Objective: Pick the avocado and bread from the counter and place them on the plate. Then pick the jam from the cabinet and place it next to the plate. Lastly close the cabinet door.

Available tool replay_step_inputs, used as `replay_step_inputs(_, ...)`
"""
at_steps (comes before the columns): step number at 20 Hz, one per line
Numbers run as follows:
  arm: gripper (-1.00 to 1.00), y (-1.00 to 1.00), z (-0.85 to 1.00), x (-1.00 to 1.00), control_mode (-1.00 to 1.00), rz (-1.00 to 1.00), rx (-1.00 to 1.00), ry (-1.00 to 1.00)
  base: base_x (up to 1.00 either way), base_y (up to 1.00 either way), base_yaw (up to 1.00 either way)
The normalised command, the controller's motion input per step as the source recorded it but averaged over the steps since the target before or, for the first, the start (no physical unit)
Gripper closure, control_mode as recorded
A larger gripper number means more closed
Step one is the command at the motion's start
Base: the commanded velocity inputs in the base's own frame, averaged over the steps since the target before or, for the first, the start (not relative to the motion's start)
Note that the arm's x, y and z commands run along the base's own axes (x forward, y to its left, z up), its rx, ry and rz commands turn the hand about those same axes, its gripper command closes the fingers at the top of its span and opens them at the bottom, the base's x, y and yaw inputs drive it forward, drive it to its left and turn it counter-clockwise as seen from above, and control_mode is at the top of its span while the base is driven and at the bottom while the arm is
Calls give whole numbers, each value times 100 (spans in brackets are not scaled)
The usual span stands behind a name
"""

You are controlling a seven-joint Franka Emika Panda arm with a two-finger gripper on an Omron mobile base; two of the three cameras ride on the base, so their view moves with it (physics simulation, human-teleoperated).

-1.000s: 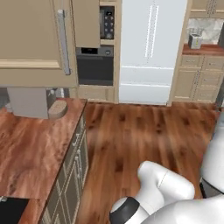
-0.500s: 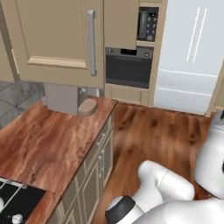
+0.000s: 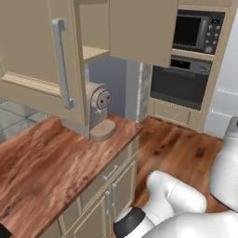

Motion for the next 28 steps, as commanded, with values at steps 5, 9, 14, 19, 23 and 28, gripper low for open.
replay_step_inputs(5,-100,0,0,0,100,0,0,0,65,-34,52)
replay_step_inputs(9,-100,0,0,0,100,0,0,0,46,0,62)
replay_step_inputs(14,-100,0,0,0,100,0,0,0,38,0,59)
replay_step_inputs(19,-100,0,0,0,100,0,0,0,50,-17,54)
replay_step_inputs(23,-100,0,0,0,100,0,0,0,62,-34,46)
replay_step_inputs(28,-100,0,0,0,100,0,0,0,43,-36,40)
